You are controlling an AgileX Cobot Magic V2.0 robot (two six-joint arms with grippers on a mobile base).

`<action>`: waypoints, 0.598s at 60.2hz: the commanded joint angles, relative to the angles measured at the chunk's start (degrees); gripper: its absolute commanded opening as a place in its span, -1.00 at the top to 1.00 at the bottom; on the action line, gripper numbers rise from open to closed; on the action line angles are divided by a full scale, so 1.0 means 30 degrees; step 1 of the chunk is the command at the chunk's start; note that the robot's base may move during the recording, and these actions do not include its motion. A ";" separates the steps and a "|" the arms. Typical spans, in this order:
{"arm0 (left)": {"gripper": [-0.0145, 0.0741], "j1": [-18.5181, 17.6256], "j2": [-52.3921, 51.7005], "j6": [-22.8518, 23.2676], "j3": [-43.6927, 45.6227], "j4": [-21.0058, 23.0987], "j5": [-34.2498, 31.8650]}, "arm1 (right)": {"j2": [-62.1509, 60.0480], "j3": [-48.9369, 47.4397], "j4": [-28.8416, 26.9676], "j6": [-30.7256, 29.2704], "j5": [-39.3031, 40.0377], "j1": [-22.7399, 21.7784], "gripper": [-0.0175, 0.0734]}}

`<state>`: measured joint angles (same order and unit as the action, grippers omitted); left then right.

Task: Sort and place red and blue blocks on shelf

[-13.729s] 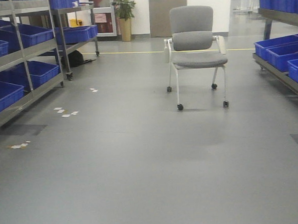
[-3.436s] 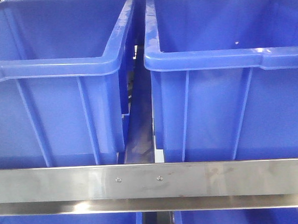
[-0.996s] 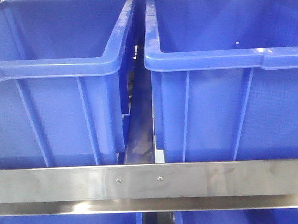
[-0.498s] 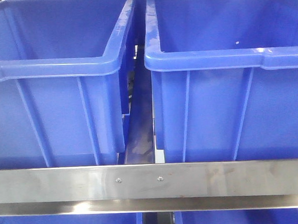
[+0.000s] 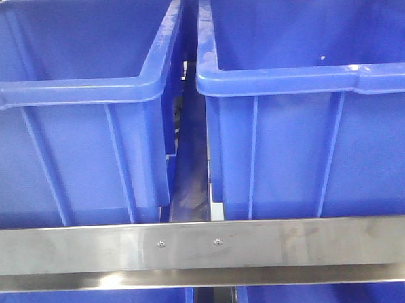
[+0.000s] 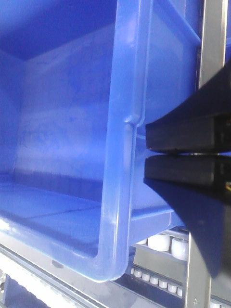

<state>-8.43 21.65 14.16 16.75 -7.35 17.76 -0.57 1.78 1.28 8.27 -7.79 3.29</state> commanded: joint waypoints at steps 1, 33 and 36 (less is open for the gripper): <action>0.34 -0.0085 0.0085 0.0052 0.0606 0.0104 -0.1548 | -0.0332 -0.0013 0.0103 -0.0075 0.1733 -0.0094 0.47; 0.34 0.0523 -0.4576 0.0076 -0.2768 -0.0080 -0.3441 | -0.0332 -0.0013 0.0103 -0.0075 0.1733 -0.0094 0.47; 0.34 0.0523 -0.5327 0.0076 -0.3690 -0.0080 -0.3922 | -0.0332 -0.0013 0.0103 -0.0075 0.1733 -0.0094 0.47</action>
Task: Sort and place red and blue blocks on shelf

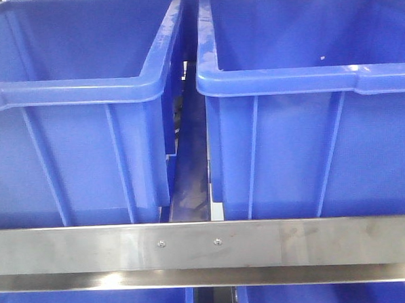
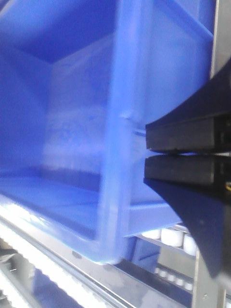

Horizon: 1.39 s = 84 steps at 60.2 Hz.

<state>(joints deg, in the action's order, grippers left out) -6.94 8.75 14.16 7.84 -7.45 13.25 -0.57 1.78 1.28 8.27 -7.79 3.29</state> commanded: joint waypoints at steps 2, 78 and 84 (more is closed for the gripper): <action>0.34 0.0026 -0.1628 0.0076 -0.1349 -0.0046 -0.2822 | -0.0332 -0.0013 0.0103 -0.0075 0.1733 -0.0094 0.47; 0.34 0.0230 -0.3431 0.0093 -0.3355 -0.1492 -0.4214 | -0.0332 -0.0013 0.0103 -0.0075 0.1733 -0.0094 0.47; 0.34 0.0230 -0.3431 -0.0022 -0.3355 -0.1574 -0.4214 | -0.0332 -0.0013 0.0103 -0.0075 0.1733 -0.0094 0.47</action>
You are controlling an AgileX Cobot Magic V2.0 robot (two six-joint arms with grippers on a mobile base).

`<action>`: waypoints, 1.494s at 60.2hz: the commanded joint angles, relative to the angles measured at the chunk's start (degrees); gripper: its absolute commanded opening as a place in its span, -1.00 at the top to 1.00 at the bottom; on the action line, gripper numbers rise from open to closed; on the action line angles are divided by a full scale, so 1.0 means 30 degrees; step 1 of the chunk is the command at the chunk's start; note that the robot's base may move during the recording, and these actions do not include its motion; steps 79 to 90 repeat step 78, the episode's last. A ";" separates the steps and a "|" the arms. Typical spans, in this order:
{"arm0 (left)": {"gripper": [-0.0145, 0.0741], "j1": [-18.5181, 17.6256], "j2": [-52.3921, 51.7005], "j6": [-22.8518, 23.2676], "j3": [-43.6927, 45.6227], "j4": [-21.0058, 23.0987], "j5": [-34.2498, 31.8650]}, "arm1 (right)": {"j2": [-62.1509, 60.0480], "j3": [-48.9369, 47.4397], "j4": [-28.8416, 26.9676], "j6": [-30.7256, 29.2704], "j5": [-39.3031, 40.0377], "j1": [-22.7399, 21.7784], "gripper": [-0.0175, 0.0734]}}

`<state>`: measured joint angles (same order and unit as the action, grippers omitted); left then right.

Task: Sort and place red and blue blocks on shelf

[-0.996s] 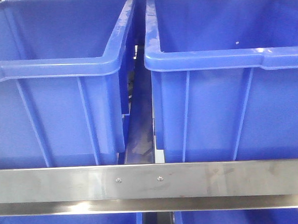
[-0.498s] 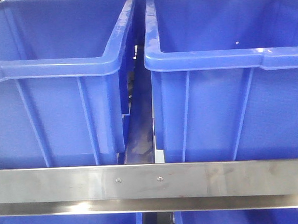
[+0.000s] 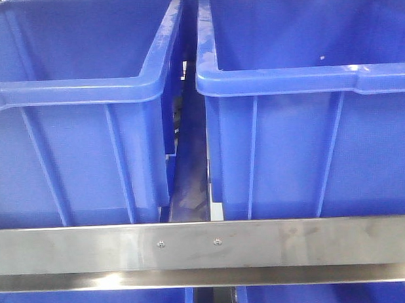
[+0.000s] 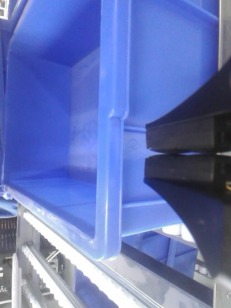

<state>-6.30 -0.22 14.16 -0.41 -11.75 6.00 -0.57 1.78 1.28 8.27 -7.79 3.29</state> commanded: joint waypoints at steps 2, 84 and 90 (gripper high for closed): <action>0.34 0.0014 -0.0439 -0.0146 -0.0605 -0.0142 -0.1799 | -0.0332 -0.0013 0.0103 -0.0075 0.1733 -0.0094 0.47; 0.34 0.0014 -0.0439 -0.1972 -0.0639 0.1382 -0.2220 | -0.0332 -0.0013 0.0103 -0.0075 0.1733 -0.0094 0.47; 0.34 0.0014 -0.0439 -0.1972 -0.0639 0.1382 -0.2220 | -0.0332 -0.0013 0.0103 -0.0075 0.1733 -0.0094 0.47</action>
